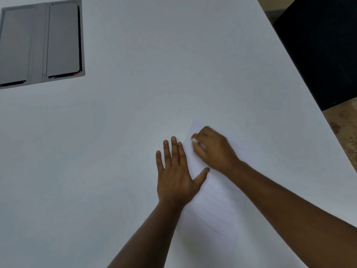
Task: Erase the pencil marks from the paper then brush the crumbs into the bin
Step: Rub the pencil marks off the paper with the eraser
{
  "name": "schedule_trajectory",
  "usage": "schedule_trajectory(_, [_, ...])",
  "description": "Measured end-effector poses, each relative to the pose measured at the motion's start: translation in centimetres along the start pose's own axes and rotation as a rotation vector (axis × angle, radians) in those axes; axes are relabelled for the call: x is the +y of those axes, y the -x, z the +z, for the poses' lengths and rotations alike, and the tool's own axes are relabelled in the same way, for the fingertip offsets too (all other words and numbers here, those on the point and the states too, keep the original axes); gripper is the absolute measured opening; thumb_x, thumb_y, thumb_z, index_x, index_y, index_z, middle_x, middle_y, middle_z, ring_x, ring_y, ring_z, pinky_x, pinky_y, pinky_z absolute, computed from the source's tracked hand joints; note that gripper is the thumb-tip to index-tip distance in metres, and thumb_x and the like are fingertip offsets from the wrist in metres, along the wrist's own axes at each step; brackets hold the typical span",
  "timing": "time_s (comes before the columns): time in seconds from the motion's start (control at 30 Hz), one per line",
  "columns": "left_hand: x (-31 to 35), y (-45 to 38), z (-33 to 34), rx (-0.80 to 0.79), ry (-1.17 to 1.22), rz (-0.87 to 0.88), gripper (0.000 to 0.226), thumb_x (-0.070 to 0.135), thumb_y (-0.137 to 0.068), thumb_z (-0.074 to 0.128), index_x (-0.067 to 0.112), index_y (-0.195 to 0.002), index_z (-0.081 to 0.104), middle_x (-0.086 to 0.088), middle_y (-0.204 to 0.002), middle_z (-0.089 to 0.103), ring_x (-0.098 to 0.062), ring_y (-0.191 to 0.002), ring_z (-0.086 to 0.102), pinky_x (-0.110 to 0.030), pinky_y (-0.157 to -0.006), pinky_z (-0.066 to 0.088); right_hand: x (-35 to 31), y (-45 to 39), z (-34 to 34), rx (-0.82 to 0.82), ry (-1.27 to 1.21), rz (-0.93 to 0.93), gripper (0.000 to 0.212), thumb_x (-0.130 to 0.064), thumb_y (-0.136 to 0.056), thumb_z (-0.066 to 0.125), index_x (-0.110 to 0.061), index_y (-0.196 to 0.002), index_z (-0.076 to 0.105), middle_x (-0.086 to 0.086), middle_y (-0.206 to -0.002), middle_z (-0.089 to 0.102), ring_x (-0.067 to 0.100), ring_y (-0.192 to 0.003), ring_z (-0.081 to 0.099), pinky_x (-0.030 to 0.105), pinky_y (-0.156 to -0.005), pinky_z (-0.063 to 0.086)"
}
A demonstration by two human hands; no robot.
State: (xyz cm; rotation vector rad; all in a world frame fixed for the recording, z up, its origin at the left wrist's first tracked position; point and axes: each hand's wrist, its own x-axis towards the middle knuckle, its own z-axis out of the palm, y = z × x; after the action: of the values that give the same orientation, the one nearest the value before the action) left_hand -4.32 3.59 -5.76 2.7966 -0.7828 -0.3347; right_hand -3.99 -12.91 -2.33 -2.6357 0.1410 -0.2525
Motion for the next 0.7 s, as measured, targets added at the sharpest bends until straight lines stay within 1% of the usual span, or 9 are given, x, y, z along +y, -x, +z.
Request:
schedule_trajectory(0.07, [-0.1,0.1,0.2,0.004,-0.018,0.017,0.107,0.085,-0.090,0.012,0.007,-0.163,0.003,-0.013,-0.171,-0.008,-0.030,-0.158,-0.013,-0.055,-0.127,0.003,-1.7,1.1,1.0,-0.109,0.013,-0.095,0.027,-0.024,-0.094,0.050,-0.008,-0.096,0.071,0.006,-0.084,0.059,0.021,-0.070,0.058,0.032,-0.059,0.051])
schedule_trajectory(0.13, [-0.1,0.1,0.1,0.013,-0.027,0.016,0.106,0.085,-0.091,0.014,0.007,-0.163,0.005,-0.013,-0.171,-0.007,-0.030,-0.158,-0.012,-0.055,-0.127,0.003,-1.1,0.6,1.5,-0.118,0.094,-0.107,0.022,-0.020,-0.092,0.053,-0.006,-0.094,0.070,0.008,-0.083,0.057,0.024,-0.067,0.057,0.034,-0.053,0.050])
schedule_trajectory(0.2, [0.0,0.1,0.0,0.002,-0.018,0.004,0.106,0.085,-0.092,0.016,0.007,-0.163,0.001,-0.011,-0.171,-0.011,-0.028,-0.157,-0.017,-0.053,-0.127,-0.001,0.9,-1.6,1.1,-0.041,0.189,-0.002,0.010,-0.011,-0.087,0.061,-0.002,-0.084,0.066,0.012,-0.079,0.055,0.030,-0.062,0.057,0.034,-0.048,0.049])
schedule_trajectory(0.27, [0.1,0.1,0.0,-0.012,-0.005,-0.002,0.106,0.086,-0.091,0.016,0.009,-0.162,-0.006,-0.008,-0.171,-0.016,-0.026,-0.156,-0.021,-0.052,-0.127,-0.005,2.8,-4.0,0.0,0.035,0.252,0.114,0.010,-0.005,-0.083,0.067,-0.002,-0.075,0.063,0.012,-0.076,0.053,0.029,-0.058,0.055,0.028,-0.049,0.044])
schedule_trajectory(0.33, [0.0,0.1,-0.1,-0.002,0.003,-0.005,0.106,0.086,-0.091,0.016,0.011,-0.162,-0.008,-0.007,-0.171,-0.016,-0.025,-0.156,-0.022,-0.053,-0.127,-0.004,3.7,-5.4,-1.2,-0.011,0.285,0.230,0.010,-0.009,-0.089,0.059,-0.006,-0.080,0.060,0.008,-0.081,0.049,0.025,-0.065,0.051,0.030,-0.057,0.042])
schedule_trajectory(0.4, [0.1,0.1,-0.2,-0.001,0.012,-0.010,0.106,0.086,-0.091,0.016,0.011,-0.162,-0.006,-0.007,-0.171,-0.015,-0.025,-0.156,-0.020,-0.053,-0.127,-0.003,3.8,-5.1,-1.9,-0.003,0.243,0.259,0.018,-0.013,-0.091,0.054,-0.005,-0.076,0.059,0.007,-0.079,0.047,0.024,-0.065,0.049,0.035,-0.060,0.048])
schedule_trajectory(0.5, [0.0,0.1,0.0,0.010,0.007,-0.004,0.106,0.085,-0.091,0.018,0.009,-0.162,-0.002,-0.009,-0.171,-0.011,-0.027,-0.157,-0.018,-0.054,-0.127,-0.001,2.0,-2.4,-1.7,0.052,0.141,0.190,0.022,-0.018,-0.090,0.056,-0.006,-0.076,0.066,0.009,-0.073,0.055,0.025,-0.061,0.055,0.030,-0.057,0.047])
schedule_trajectory(0.63, [-0.2,0.1,0.3,0.001,-0.028,0.022,0.106,0.084,-0.091,0.021,0.008,-0.163,0.005,-0.012,-0.171,-0.006,-0.031,-0.158,-0.011,-0.056,-0.127,0.004,-1.7,1.3,1.0,-0.114,0.074,0.007,0.039,-0.035,-0.094,0.039,-0.013,-0.087,0.071,0.005,-0.079,0.061,0.021,-0.066,0.061,0.032,-0.058,0.052])
schedule_trajectory(0.7, [-0.2,0.1,0.3,-0.002,-0.035,0.016,0.107,0.085,-0.091,0.021,0.008,-0.163,0.005,-0.012,-0.171,-0.007,-0.030,-0.158,-0.012,-0.056,-0.127,0.003,-1.0,1.7,1.5,-0.106,0.113,-0.020,0.040,-0.032,-0.095,0.038,-0.011,-0.088,0.071,0.005,-0.080,0.062,0.021,-0.065,0.060,0.033,-0.056,0.053])
